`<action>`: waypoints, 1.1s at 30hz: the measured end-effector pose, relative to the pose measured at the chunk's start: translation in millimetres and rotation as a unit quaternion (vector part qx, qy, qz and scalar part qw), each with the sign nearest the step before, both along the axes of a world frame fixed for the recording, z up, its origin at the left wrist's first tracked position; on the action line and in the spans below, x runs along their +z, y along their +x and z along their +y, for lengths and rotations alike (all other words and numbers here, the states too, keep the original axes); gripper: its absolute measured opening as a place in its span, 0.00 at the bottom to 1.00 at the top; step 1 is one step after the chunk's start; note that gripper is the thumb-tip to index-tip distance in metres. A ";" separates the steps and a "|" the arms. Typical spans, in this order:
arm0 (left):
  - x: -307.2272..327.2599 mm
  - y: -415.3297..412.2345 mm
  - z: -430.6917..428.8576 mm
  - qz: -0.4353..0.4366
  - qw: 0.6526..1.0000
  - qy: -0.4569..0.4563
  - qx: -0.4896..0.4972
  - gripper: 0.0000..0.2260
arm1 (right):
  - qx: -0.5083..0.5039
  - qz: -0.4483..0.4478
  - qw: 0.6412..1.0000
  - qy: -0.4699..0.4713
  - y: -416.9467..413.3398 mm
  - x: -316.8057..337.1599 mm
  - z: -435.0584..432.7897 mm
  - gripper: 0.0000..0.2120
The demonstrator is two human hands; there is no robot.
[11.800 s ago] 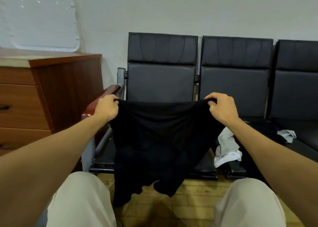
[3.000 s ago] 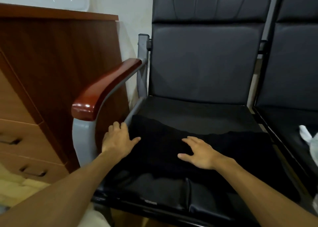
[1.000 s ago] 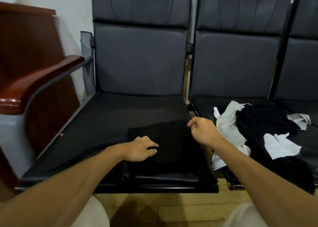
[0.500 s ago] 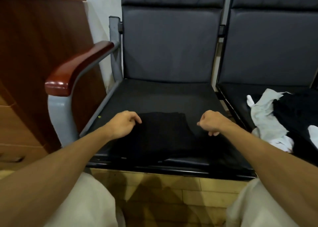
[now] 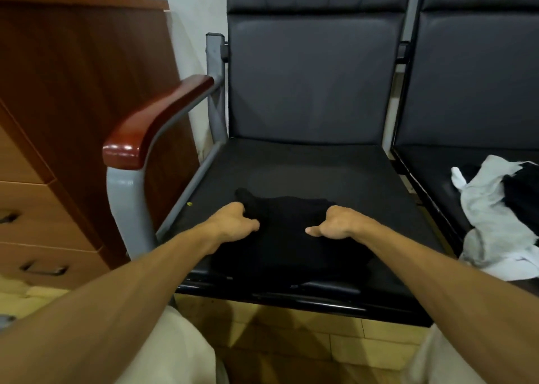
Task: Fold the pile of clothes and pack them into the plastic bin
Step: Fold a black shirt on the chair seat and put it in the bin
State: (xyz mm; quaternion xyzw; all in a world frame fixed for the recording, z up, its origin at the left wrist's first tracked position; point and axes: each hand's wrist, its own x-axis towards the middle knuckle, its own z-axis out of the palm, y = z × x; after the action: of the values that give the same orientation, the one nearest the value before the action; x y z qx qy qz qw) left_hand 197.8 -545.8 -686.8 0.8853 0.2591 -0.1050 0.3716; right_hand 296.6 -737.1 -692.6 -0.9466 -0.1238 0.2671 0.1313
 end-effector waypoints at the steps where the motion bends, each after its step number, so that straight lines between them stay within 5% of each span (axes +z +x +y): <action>1: 1.8 1.3 -2.4 -0.030 0.996 -0.067 0.044 0.17 | -0.006 0.004 1.000 0.021 0.7 -0.6 0.5 0.29; 4: 12.6 0.5 -6.7 -0.058 0.939 -0.287 0.179 0.12 | -0.040 0.005 0.994 0.098 2.9 -1.6 -0.1 0.29; 8: 21.8 -15.3 -8.4 0.003 0.903 -0.384 0.194 0.04 | -0.096 0.041 0.973 0.207 2.2 0.1 -3.9 0.31; 14: 36.7 -30.5 -10.5 -0.036 0.915 -0.341 0.213 0.12 | -0.148 0.050 0.949 0.273 -8.3 7.3 -7.3 0.27; 18: 57.4 -45.3 4.7 -0.123 0.895 -0.359 0.234 0.20 | -0.138 0.054 0.914 0.377 -28.6 36.2 5.0 0.10; 22: 86.4 -85.2 31.0 -0.254 0.874 -0.343 0.231 0.09 | -0.065 0.009 0.893 0.445 -59.9 75.2 46.7 0.15; 26: 101.6 -144.6 74.6 -0.365 0.844 -0.305 0.249 0.11 | 0.029 -0.002 0.864 0.502 -110.2 114.4 104.6 0.09; 33: 62.0 -282.5 141.5 -0.413 0.815 -0.214 0.346 0.04 | 0.253 -0.016 0.880 0.402 -205.9 104.9 215.0 0.13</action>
State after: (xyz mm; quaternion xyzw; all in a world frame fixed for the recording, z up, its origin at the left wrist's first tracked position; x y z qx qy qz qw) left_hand -84.7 -404.2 -624.8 0.5954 0.3412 0.3537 0.6356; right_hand 90.7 -522.2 -587.7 -0.7529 -0.4579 0.2032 0.4268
